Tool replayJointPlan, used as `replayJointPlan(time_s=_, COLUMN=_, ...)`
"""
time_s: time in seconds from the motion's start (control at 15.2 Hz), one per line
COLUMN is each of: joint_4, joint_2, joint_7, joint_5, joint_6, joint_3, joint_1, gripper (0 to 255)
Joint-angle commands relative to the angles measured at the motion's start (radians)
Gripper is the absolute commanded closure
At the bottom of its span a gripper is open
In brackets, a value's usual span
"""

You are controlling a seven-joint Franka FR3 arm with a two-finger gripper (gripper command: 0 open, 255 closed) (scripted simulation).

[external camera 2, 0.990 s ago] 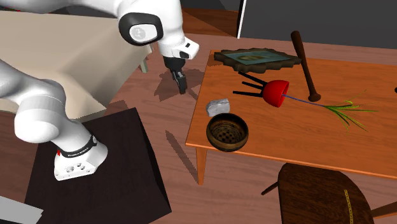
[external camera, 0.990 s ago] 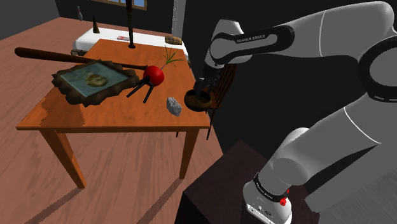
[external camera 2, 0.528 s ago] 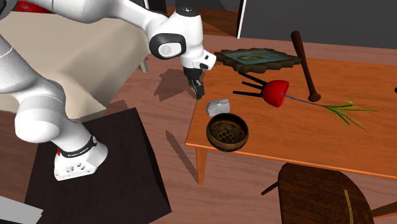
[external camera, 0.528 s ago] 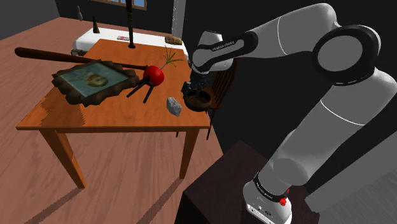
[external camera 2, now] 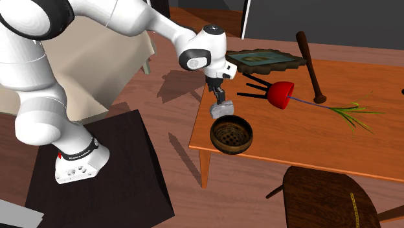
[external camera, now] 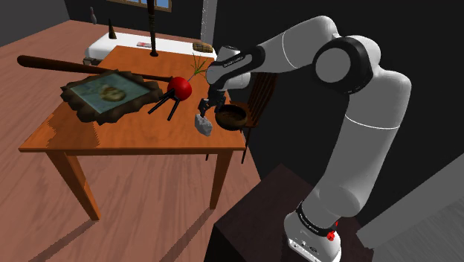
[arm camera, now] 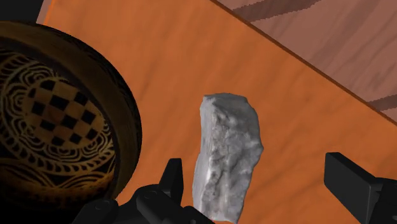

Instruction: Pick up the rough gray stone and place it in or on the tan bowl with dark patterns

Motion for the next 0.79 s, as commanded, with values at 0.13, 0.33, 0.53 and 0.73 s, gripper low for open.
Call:
replayJointPlan(time_s=0.13, joint_4=0.143, joint_2=0.154, joint_7=-0.017, joint_5=0.027, joint_6=0.024, joint_3=0.012, joint_1=-0.011, gripper=0)
replayJointPlan(time_s=0.33, joint_4=0.145, joint_2=0.183, joint_7=-0.021, joint_5=0.033, joint_6=0.051, joint_3=0.017, joint_1=-0.011, gripper=0)
replayJointPlan(time_s=0.53, joint_4=0.15, joint_2=0.214, joint_7=-0.025, joint_5=0.039, joint_6=0.077, joint_3=0.021, joint_1=-0.012, gripper=0)
replayJointPlan(time_s=0.73, joint_4=0.153, joint_2=0.231, joint_7=-0.027, joint_5=0.042, joint_6=0.091, joint_3=0.024, joint_1=-0.012, gripper=0)
